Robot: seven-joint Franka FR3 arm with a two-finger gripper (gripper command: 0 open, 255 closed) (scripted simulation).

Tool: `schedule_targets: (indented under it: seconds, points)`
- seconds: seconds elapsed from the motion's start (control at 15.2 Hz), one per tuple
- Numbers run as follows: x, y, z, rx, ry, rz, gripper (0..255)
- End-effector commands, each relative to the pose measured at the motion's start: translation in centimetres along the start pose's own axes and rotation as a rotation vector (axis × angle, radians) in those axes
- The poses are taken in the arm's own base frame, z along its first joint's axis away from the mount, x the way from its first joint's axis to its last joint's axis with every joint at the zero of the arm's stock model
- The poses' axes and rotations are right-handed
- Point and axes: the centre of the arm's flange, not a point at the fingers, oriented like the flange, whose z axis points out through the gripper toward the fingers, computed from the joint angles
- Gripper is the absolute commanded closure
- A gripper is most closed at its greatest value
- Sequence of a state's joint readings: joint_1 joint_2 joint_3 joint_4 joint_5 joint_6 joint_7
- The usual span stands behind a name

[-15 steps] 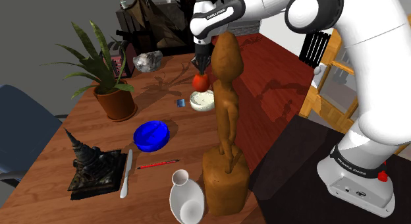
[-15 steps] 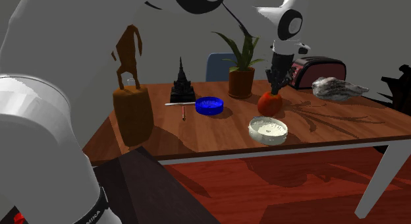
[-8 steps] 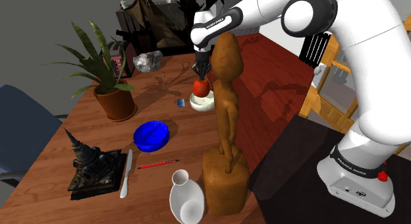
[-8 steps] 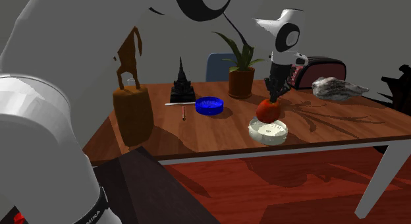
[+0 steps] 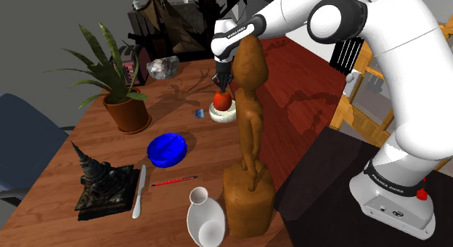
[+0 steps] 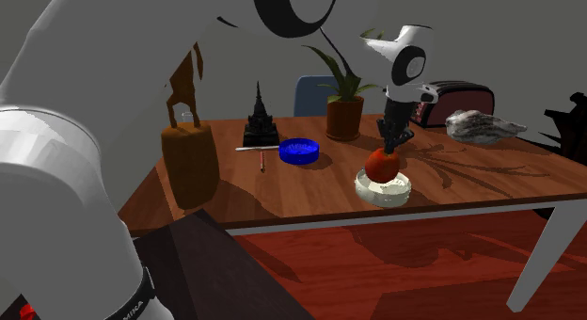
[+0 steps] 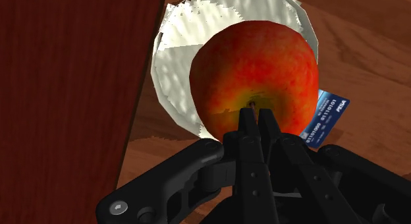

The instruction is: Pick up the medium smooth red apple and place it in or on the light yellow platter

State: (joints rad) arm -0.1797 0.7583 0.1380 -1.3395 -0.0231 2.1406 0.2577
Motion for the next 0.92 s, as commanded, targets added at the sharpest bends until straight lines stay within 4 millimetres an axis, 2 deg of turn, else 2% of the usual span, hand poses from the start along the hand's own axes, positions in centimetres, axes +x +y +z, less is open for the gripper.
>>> schedule_targets:
  seconds: [0.0, 0.13, 0.2, 0.53, 0.79, 0.86]
  points:
    - [0.0, 0.0, 0.0, 0.000, 0.000, 0.000, 255]
    - [0.0, 0.0, 0.0, 0.000, 0.000, 0.000, 255]
    - [0.0, 0.0, 0.0, 0.000, 0.000, 0.000, 0]
    - [0.0, 0.0, 0.0, 0.000, 0.000, 0.000, 0]
    - [0.0, 0.0, -5.0, 0.000, 0.000, 0.000, 0]
    - [0.0, 0.0, -5.0, 0.000, 0.000, 0.000, 0]
